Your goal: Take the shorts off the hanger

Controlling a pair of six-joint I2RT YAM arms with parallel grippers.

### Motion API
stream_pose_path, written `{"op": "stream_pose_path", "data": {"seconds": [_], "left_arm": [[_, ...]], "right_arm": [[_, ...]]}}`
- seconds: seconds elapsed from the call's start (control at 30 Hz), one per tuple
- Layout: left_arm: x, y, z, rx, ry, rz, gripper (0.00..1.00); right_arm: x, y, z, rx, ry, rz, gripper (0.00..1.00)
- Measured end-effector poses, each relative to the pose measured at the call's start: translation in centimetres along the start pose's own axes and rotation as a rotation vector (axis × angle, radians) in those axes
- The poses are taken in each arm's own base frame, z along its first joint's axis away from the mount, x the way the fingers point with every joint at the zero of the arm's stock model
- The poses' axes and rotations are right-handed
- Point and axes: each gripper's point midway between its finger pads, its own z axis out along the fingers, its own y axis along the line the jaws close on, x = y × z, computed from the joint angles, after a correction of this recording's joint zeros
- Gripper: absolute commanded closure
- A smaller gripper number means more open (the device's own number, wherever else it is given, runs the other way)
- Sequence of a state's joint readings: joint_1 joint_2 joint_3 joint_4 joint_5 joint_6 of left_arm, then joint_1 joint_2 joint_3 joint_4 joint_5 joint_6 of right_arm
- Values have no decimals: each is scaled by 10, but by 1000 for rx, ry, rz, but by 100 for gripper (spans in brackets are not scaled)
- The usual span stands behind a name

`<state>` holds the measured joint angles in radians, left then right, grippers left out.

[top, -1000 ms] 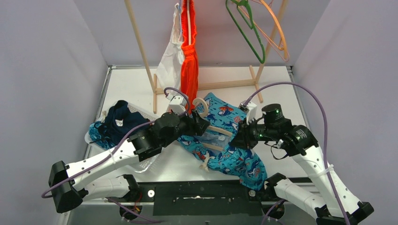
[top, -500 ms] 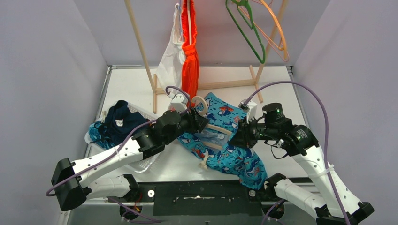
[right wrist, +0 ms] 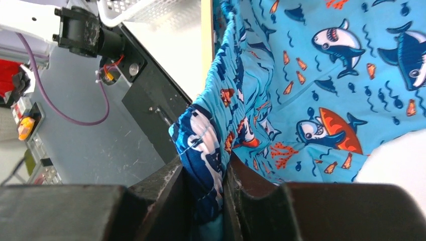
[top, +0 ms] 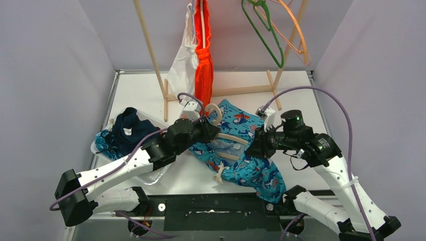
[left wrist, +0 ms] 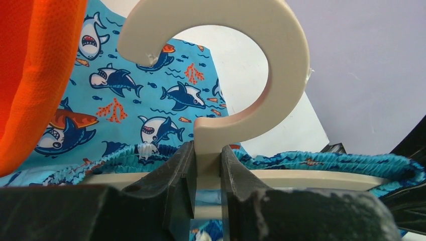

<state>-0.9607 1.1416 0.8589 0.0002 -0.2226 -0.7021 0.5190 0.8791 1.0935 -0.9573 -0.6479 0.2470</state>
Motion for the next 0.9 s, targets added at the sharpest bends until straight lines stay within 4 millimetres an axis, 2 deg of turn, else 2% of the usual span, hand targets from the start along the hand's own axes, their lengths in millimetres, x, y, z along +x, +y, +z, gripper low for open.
{"op": "stream_pose_path", "data": {"seconds": [0.07, 0.17, 0.27, 0.4, 0.6, 0.8, 0.9], "left_arm": [[-1, 1, -1, -7, -2, -1, 100], [-2, 5, -3, -26, -9, -18, 100], [-1, 13, -8, -68, -8, -22, 100], [1, 23, -12, -115, -1, -28, 100], [-1, 29, -17, -151, -11, -47, 100], [2, 36, -16, -188, 3, -47, 100], [3, 35, -13, -196, 10, -48, 100]], "right_arm": [[-5, -1, -2, 17, -18, -7, 70], [-20, -3, -6, 49, -69, -30, 43], [-35, -5, -13, 88, -125, -54, 36], [-48, -8, -19, 130, -175, -73, 36], [-50, -11, -15, 136, -166, -71, 40], [-48, -8, -5, 94, -123, -58, 50], [-50, -4, -3, 64, -125, -65, 59]]}}
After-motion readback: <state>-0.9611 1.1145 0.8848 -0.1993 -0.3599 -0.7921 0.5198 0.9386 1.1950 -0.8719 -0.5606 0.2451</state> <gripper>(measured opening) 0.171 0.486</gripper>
